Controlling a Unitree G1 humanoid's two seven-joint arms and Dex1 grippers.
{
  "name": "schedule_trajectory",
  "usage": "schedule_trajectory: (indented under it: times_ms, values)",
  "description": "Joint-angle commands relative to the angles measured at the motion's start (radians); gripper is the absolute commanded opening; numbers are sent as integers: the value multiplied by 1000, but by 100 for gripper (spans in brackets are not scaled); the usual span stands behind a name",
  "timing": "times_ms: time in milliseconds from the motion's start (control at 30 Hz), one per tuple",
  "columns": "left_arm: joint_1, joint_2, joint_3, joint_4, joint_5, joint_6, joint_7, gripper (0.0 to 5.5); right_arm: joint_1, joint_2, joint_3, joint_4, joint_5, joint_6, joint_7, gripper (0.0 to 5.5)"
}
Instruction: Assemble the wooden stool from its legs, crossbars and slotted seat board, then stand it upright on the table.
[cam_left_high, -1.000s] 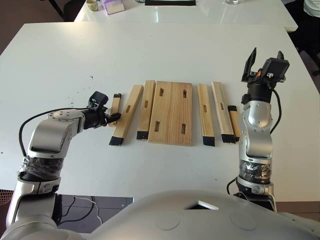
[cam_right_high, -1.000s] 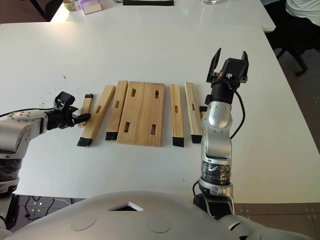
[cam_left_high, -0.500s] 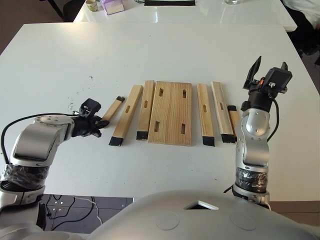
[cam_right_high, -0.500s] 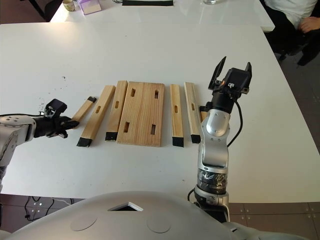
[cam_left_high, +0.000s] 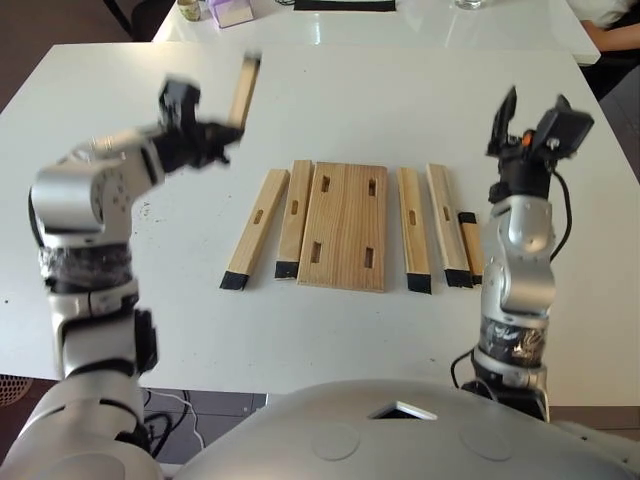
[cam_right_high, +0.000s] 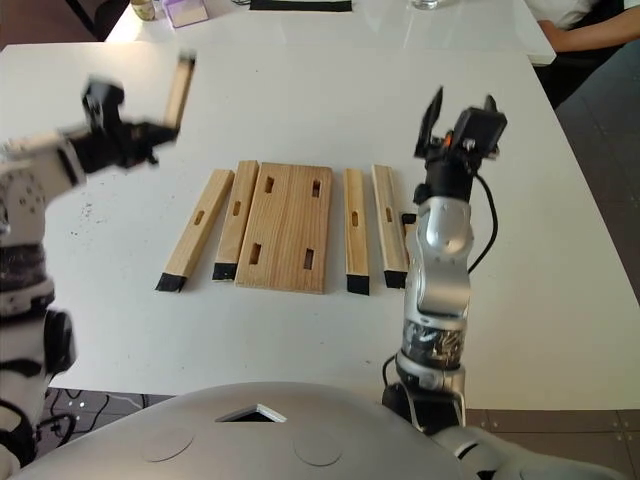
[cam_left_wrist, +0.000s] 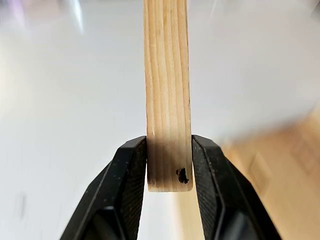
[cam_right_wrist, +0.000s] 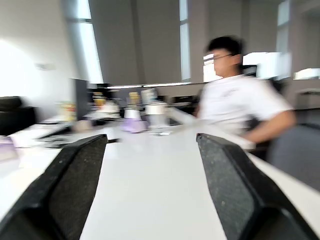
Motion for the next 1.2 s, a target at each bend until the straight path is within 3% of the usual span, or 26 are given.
schedule_trajectory:
  times_ms: [33,233,400,667,933,1200]
  values:
    - [48,-161,112,-144,-203,-67,-22,130,-243,-112,-62,7,490,316,351,330]
    - [205,-190,137,-193,-389,-97,-172,130,-438,-354,-109,130,830,596,687,330]
    - [316,-157,77,-294,-468,-130,-326,130,-581,-463,-26,254,900,739,867,330]
    - [325,-89,-11,-318,-460,-183,-446,130,-668,-500,87,329,828,732,1005,330]
    - [337,-38,-75,-306,-423,-224,-489,130,-651,-509,110,282,835,742,1067,330]
    - [372,-38,-87,-324,-429,-245,-471,130,-597,-525,117,229,825,737,1086,212]
